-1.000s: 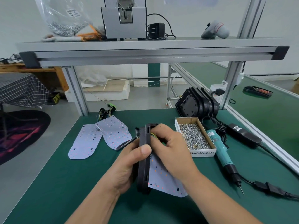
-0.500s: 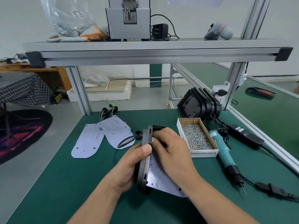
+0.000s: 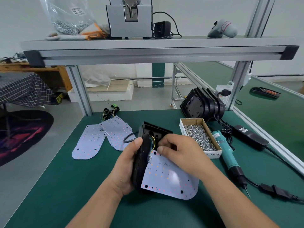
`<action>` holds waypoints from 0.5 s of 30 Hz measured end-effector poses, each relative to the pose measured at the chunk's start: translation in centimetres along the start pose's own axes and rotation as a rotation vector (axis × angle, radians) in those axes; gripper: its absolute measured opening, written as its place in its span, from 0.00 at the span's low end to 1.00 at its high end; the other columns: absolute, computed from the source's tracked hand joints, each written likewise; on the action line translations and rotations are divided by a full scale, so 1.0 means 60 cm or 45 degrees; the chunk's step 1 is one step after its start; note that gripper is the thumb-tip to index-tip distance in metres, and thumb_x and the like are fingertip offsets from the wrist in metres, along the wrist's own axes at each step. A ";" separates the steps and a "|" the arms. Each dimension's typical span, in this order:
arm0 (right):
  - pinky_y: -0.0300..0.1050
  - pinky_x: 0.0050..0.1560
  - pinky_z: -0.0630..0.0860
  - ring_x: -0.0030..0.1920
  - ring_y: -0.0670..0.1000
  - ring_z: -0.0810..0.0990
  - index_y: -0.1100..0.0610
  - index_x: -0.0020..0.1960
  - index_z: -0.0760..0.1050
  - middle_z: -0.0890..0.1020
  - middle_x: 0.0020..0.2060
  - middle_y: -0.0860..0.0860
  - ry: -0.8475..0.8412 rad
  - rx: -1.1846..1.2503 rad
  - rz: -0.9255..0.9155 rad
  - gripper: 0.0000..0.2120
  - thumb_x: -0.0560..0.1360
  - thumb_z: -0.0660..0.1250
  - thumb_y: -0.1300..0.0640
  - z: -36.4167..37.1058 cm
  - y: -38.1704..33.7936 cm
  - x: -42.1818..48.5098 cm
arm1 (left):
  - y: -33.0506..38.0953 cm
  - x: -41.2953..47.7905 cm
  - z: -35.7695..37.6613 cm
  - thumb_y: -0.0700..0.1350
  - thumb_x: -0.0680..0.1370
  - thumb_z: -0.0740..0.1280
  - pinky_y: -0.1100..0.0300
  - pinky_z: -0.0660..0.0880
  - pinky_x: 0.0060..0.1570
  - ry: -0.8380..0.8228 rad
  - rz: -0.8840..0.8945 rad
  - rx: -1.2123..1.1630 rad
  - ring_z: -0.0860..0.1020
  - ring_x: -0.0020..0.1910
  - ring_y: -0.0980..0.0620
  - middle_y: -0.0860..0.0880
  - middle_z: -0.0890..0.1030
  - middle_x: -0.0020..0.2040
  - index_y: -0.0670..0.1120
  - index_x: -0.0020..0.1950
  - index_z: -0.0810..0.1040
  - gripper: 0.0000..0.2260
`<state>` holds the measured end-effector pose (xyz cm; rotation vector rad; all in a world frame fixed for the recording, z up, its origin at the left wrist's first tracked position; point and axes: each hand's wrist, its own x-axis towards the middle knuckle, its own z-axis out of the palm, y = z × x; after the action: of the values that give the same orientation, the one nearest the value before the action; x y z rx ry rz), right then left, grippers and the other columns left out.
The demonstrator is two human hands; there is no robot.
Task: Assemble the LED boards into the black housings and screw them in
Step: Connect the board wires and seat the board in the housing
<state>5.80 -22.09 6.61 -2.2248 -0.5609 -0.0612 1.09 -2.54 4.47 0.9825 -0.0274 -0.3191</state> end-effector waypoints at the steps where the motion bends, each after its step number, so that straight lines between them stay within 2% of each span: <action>1: 0.48 0.43 0.76 0.36 0.41 0.76 0.47 0.47 0.83 0.81 0.35 0.38 -0.017 0.075 0.007 0.05 0.79 0.74 0.47 -0.001 0.002 0.000 | 0.000 0.000 -0.001 0.67 0.68 0.78 0.47 0.82 0.57 0.020 -0.003 0.002 0.84 0.60 0.39 0.36 0.84 0.63 0.44 0.63 0.86 0.33; 4: 0.46 0.39 0.72 0.33 0.42 0.75 0.49 0.45 0.80 0.80 0.32 0.43 -0.022 0.081 0.023 0.18 0.79 0.67 0.35 -0.001 0.000 -0.001 | 0.002 -0.002 0.004 0.65 0.74 0.74 0.49 0.81 0.58 0.022 -0.012 0.041 0.83 0.63 0.38 0.35 0.82 0.66 0.43 0.66 0.84 0.30; 7: 0.42 0.35 0.69 0.36 0.45 0.76 0.45 0.42 0.73 0.79 0.32 0.46 0.099 -0.332 -0.026 0.23 0.77 0.57 0.26 0.015 -0.009 -0.007 | 0.000 -0.003 0.007 0.63 0.81 0.65 0.51 0.79 0.63 0.009 0.018 0.138 0.81 0.68 0.39 0.36 0.81 0.69 0.44 0.70 0.82 0.28; 10: 0.50 0.36 0.71 0.37 0.52 0.76 0.49 0.41 0.70 0.77 0.31 0.47 0.251 -0.491 -0.084 0.23 0.80 0.56 0.32 0.029 -0.023 -0.009 | -0.003 0.001 0.005 0.62 0.81 0.66 0.52 0.79 0.61 0.035 0.049 0.205 0.82 0.67 0.40 0.38 0.83 0.67 0.44 0.69 0.83 0.26; 12: 0.51 0.38 0.74 0.38 0.55 0.79 0.51 0.43 0.72 0.78 0.30 0.49 0.324 -0.485 -0.041 0.21 0.82 0.60 0.35 0.029 -0.024 -0.006 | -0.006 0.005 0.000 0.62 0.80 0.66 0.52 0.80 0.58 0.098 0.097 0.272 0.83 0.65 0.40 0.38 0.84 0.65 0.44 0.68 0.83 0.25; 15: 0.51 0.38 0.74 0.37 0.56 0.79 0.50 0.41 0.70 0.77 0.29 0.48 0.371 -0.469 -0.022 0.21 0.81 0.62 0.34 0.028 -0.024 -0.006 | -0.008 0.010 -0.006 0.62 0.80 0.65 0.51 0.81 0.58 0.138 0.146 0.350 0.83 0.65 0.38 0.37 0.84 0.65 0.45 0.68 0.83 0.25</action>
<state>4.66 -20.19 6.45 -2.5035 -0.4328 -0.5268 1.60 -2.67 3.80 1.2645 -0.0292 -0.1582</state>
